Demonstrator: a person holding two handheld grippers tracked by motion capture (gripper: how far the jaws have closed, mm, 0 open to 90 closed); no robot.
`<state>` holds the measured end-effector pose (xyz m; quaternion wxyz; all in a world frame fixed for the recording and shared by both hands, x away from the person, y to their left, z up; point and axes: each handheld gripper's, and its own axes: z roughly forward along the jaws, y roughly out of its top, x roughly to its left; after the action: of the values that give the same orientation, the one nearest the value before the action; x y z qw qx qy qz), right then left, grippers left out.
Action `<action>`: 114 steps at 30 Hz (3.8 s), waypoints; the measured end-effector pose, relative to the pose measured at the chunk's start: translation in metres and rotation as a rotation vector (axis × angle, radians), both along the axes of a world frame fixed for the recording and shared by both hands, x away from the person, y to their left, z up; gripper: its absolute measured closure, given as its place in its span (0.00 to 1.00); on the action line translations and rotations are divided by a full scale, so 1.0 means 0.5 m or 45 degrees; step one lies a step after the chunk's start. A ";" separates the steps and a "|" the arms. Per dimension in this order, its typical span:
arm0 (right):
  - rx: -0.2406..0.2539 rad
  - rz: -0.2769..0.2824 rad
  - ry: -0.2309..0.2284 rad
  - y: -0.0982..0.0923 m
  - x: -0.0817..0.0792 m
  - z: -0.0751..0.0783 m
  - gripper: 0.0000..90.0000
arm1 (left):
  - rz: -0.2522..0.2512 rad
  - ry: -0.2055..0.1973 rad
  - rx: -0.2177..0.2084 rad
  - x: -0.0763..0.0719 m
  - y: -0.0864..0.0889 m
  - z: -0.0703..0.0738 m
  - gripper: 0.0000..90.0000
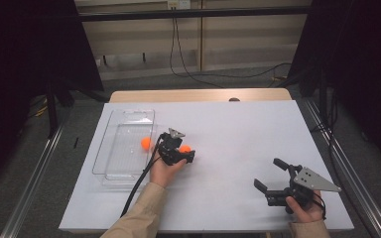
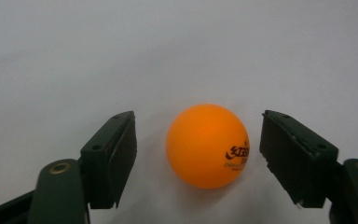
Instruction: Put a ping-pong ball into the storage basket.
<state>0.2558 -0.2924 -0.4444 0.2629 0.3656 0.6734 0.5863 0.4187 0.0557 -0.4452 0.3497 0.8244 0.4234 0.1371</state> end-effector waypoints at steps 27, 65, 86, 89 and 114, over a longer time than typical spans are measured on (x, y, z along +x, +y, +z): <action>0.001 -0.002 0.002 -0.002 -0.002 0.000 0.01 | -0.047 0.072 -0.002 0.006 -0.003 -0.007 0.52; 0.005 0.000 -0.001 -0.003 -0.004 0.001 0.01 | -0.082 0.134 -0.068 -0.006 0.005 0.017 0.57; 0.004 0.003 -0.003 -0.002 -0.004 0.002 0.01 | -0.117 0.155 -0.123 -0.019 0.027 0.055 0.57; 0.004 0.003 -0.003 -0.002 -0.004 0.002 0.01 | -0.122 0.155 -0.125 -0.020 0.028 0.058 0.57; 0.007 0.007 -0.003 -0.001 -0.005 0.003 0.01 | -0.127 0.168 -0.156 -0.028 0.049 0.089 0.57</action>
<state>0.2535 -0.2927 -0.4431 0.2610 0.3637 0.6726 0.5893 0.4050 0.0802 -0.4006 0.3773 0.8287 0.4117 0.0386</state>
